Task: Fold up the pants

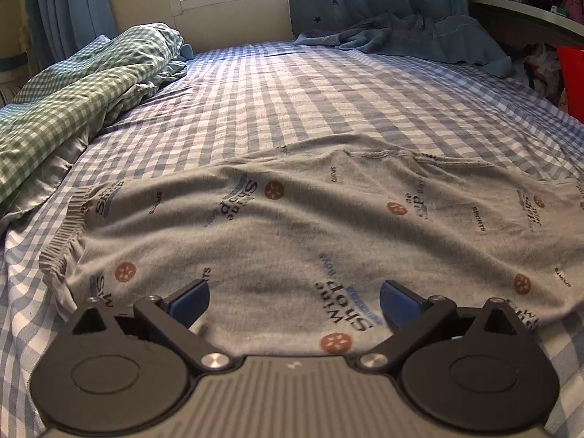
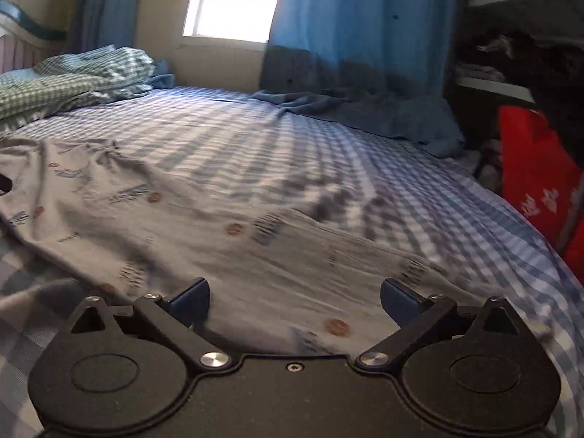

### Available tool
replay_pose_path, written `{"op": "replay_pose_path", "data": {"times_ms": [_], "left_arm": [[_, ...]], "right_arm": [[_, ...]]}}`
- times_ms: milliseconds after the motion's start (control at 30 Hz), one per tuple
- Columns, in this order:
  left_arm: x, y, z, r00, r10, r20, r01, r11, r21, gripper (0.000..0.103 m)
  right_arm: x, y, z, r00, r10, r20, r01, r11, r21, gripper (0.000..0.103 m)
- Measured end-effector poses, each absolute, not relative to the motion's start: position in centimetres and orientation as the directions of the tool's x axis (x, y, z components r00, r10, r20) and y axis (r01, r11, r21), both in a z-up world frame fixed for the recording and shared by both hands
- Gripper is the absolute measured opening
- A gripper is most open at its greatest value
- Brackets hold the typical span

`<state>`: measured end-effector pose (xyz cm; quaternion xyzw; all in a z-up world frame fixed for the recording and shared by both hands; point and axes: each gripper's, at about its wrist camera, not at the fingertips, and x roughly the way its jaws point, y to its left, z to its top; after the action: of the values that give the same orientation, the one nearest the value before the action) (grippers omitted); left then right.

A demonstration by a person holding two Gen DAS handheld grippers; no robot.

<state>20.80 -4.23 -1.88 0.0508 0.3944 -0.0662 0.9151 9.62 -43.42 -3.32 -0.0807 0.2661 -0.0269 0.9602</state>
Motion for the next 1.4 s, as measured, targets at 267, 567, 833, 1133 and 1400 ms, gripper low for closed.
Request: {"op": "replay_pose_path", "data": {"times_ms": [267, 567, 833, 1133, 1400], "left_arm": [[20.8, -17.8, 1.5, 0.708, -0.229, -0.668, 0.382, 0.920, 0.090, 0.102], [22.4, -36.5, 2.5, 0.581, -0.532, -0.616, 0.684, 0.729, 0.016, 0.102], [24.0, -49.5, 2.1, 0.437, -0.620, -0.651, 0.840, 0.540, 0.049, 0.102], [24.2, -55.5, -1.8, 0.393, -0.559, -0.730, 0.872, 0.479, 0.103, 0.102], [23.7, -55.1, -1.7, 0.394, -0.578, -0.715, 0.870, 0.486, 0.086, 0.102]], "right_arm": [[4.5, -55.6, -4.5, 0.843, -0.287, -0.455, 0.288, 0.955, -0.069, 0.100], [2.7, -62.5, -4.2, 0.893, -0.181, -0.411, 0.285, 0.936, 0.208, 0.090], [3.2, -63.0, -4.1, 0.869, -0.232, -0.438, 0.338, 0.923, 0.183, 0.077], [4.0, -64.0, -5.4, 0.865, -0.276, -0.418, 0.368, 0.916, 0.157, 0.079], [1.8, -63.7, -4.7, 0.874, -0.287, -0.391, 0.384, 0.903, 0.195, 0.096]]}}
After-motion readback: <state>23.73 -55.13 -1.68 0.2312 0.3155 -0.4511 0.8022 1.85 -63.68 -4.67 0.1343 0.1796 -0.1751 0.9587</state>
